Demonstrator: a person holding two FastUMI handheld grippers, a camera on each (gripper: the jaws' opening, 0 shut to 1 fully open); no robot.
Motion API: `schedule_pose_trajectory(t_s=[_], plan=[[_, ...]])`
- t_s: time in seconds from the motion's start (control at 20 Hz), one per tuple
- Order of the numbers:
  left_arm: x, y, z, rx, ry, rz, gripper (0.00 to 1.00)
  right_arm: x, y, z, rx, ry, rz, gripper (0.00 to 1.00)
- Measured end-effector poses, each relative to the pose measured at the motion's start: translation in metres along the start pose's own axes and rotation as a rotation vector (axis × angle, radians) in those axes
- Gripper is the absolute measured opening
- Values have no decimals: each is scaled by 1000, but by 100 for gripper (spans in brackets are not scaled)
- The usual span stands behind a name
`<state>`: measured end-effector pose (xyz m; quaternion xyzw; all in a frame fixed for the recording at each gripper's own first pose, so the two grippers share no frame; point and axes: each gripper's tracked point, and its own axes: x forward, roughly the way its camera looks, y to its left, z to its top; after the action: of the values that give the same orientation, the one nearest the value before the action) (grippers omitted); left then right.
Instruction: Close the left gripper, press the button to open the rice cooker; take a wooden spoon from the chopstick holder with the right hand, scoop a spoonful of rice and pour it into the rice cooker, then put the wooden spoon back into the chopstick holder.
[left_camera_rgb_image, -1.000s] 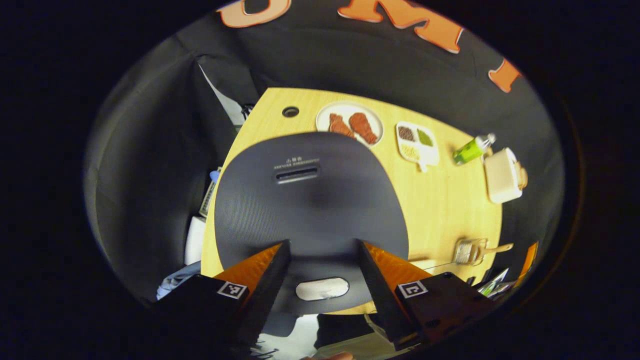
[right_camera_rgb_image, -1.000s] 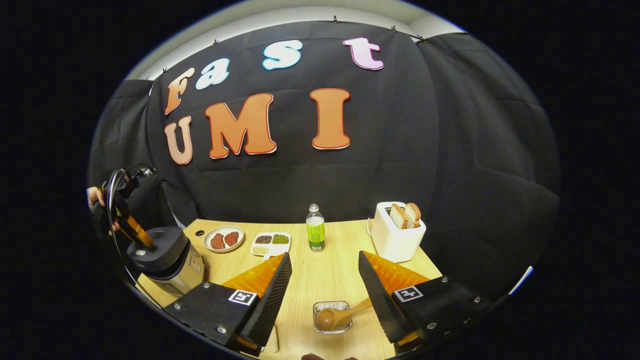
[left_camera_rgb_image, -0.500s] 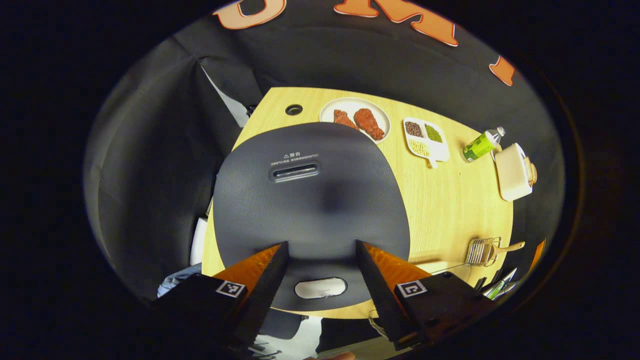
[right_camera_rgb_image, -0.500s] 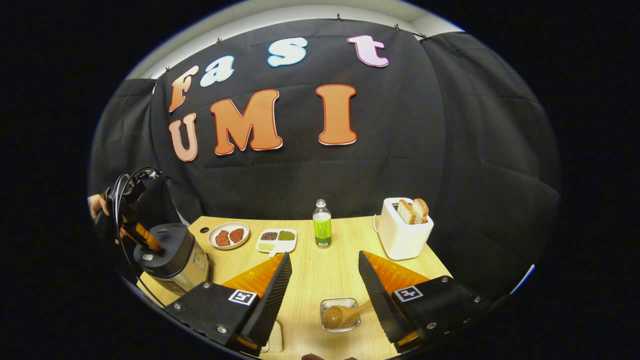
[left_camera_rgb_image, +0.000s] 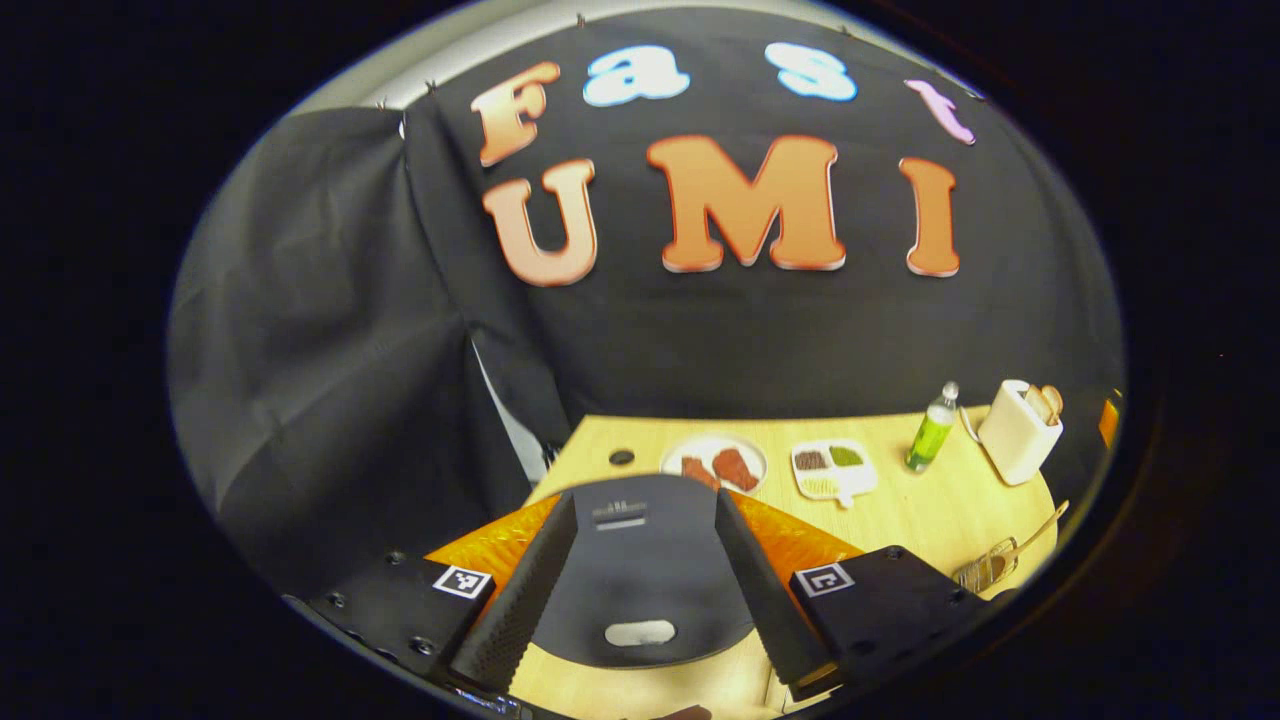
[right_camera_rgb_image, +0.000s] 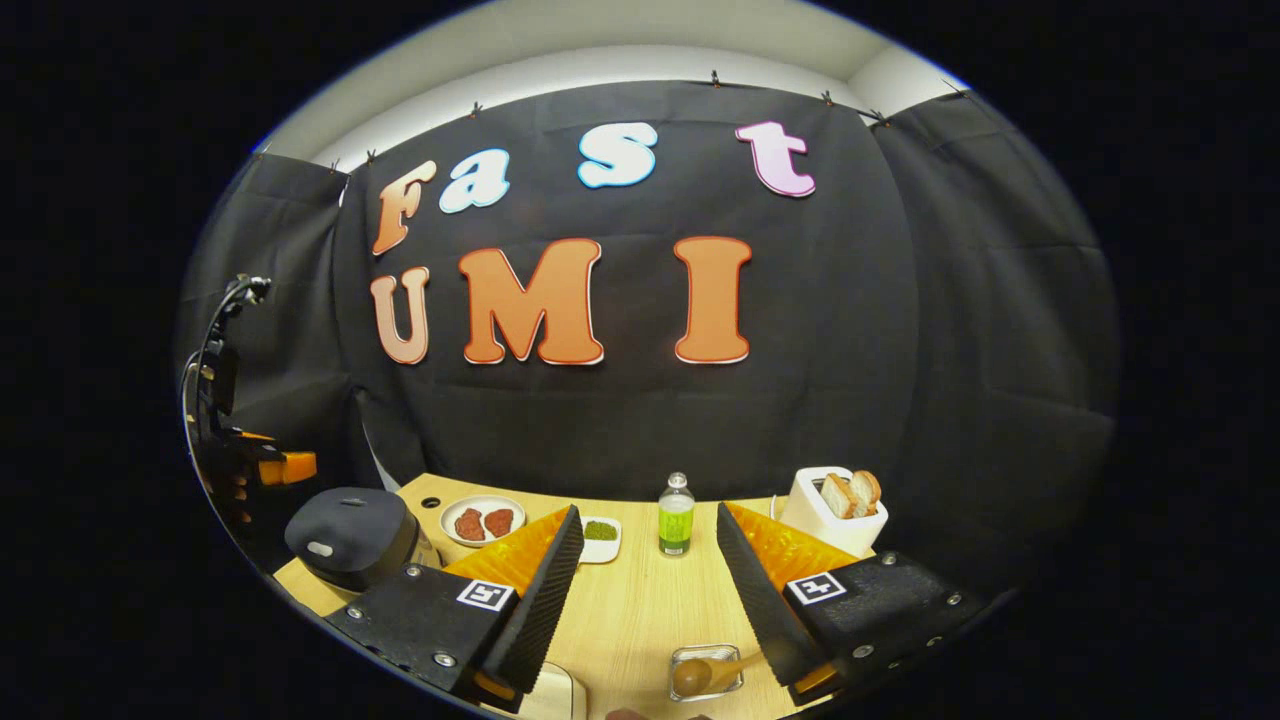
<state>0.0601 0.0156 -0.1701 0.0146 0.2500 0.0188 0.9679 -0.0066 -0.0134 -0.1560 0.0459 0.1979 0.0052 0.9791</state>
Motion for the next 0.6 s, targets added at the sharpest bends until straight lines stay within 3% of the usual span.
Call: schedule_pose_trajectory(t_s=[0.45,0.6], plan=[[-93,-3,83,-40,-371,-37,100,-21,25,61,-19,-188,52,84],[-115,-11,80,-26,-427,-62,99,-27,29,70,-25,-247,70,84]])
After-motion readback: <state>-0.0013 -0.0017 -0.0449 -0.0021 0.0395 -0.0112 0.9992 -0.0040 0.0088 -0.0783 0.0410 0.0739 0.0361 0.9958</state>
